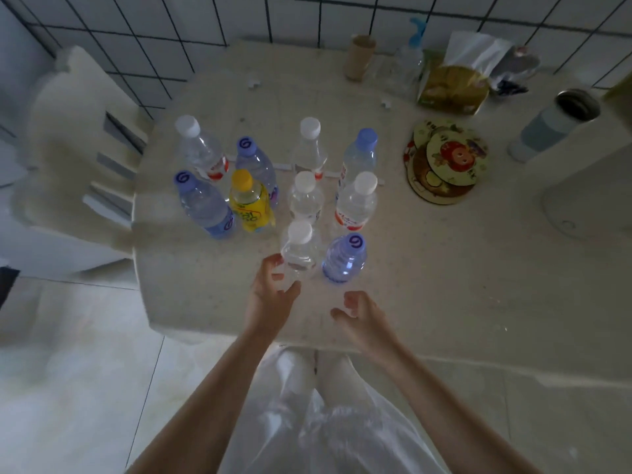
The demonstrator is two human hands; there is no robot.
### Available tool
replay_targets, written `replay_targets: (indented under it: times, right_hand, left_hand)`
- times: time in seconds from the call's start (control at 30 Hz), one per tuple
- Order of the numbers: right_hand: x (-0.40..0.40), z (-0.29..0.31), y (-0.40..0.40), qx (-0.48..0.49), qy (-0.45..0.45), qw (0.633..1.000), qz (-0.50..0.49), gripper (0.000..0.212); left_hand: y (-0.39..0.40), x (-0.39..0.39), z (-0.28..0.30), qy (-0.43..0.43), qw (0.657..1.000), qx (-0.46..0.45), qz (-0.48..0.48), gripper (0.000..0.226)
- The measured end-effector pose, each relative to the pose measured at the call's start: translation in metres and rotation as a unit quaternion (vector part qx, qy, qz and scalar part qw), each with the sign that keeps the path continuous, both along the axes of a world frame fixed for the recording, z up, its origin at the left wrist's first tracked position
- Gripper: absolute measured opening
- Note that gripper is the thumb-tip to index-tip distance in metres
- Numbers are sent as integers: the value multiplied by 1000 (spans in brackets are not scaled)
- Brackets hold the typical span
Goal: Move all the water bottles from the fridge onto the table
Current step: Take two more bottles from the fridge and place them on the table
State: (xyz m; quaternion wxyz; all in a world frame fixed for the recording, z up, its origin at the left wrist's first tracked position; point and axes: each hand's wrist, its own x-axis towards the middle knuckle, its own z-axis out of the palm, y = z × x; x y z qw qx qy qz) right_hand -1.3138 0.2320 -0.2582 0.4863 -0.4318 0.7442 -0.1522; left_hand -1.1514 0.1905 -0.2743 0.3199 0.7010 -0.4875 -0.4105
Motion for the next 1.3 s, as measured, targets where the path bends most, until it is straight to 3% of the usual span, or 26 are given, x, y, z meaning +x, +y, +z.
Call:
replay_targets:
  times: [0.2, 0.6, 1.03, 1.3]
  right_hand:
    - [35, 42, 16, -74, -37, 992, 97, 39]
    - [181, 77, 53, -165, -52, 941, 290, 29]
    - [450, 82, 164, -120, -99, 886, 436, 33]
    - [555, 92, 158, -129, -116, 874, 454, 29]
  left_hand:
    - [60, 22, 27, 2, 998, 8, 57, 32]
    - [188, 142, 55, 7, 969, -13, 247, 20]
    - [350, 402, 58, 30, 915, -2, 402, 14]
    - [333, 516, 78, 36, 903, -31, 428, 13]
